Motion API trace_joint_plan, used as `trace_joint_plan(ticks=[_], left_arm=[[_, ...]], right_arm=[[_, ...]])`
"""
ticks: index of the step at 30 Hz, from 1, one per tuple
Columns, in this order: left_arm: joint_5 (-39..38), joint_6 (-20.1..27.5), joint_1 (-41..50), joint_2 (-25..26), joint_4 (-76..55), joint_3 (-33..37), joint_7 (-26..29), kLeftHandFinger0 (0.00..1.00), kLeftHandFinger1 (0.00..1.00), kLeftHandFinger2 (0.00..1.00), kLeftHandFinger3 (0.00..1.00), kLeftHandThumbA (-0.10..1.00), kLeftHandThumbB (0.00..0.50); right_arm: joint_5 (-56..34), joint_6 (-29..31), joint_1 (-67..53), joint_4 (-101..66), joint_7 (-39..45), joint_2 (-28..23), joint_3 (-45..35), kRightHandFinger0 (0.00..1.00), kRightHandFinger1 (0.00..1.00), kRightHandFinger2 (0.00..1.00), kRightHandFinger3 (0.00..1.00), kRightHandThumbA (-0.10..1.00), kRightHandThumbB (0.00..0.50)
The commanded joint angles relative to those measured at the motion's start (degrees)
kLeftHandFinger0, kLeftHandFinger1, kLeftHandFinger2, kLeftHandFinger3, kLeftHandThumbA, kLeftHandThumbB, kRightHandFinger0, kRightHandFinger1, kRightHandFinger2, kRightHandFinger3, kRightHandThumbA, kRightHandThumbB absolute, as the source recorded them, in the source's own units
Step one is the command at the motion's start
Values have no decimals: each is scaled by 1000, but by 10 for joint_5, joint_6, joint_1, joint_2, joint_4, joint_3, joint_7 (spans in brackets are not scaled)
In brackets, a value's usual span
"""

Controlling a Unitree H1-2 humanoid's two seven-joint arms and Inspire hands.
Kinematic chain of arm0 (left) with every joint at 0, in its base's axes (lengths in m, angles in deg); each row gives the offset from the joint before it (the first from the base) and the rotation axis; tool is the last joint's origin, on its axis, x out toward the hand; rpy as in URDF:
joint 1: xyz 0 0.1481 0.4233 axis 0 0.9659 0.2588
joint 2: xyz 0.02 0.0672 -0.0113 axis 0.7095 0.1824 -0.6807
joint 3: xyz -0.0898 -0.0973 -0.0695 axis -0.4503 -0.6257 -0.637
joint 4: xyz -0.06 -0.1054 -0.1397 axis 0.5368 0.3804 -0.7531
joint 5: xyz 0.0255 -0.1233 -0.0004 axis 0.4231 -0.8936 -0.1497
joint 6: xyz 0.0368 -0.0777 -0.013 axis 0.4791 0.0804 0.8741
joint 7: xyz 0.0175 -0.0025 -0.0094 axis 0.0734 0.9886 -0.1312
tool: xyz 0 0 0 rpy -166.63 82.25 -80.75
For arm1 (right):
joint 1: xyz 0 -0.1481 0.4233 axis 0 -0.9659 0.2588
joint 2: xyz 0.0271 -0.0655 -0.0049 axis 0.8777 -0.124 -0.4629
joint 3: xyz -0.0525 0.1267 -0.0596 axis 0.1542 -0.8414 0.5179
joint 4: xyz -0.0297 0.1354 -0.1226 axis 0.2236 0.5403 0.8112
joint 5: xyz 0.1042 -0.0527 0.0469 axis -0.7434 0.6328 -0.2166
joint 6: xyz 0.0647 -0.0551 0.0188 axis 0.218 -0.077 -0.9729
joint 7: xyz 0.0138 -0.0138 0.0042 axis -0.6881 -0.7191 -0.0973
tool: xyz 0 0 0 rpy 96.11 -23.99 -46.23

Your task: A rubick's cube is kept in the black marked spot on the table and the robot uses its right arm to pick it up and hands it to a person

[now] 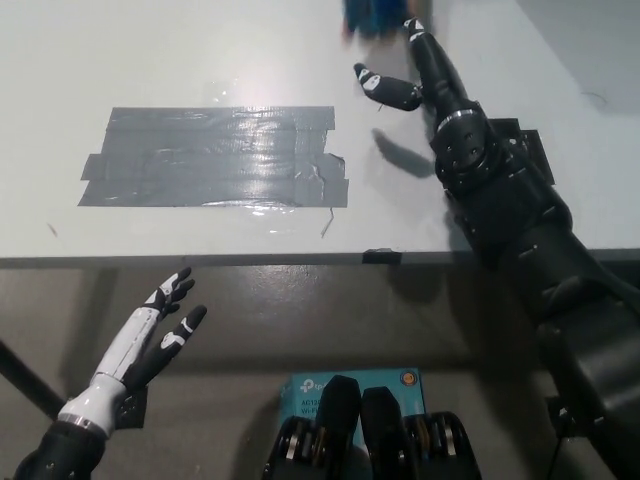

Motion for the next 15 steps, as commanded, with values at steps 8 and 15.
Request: trace_joint_plan(ticks=[8,15], left_arm=[[-3,21,-17,10,-2,-8,-7,1000,1000,1000,1000,893,133],[-3,17,-32,13,6,-11,-6,1000,1000,1000,1000,913,151]], right_arm=[[12,-6,-65,-349,-15,-54,-36,1000,1000,1000,1000,636,391],[-54,-96,-198,-744,48,-87,-98,1000,1000,1000,1000,636,338]])
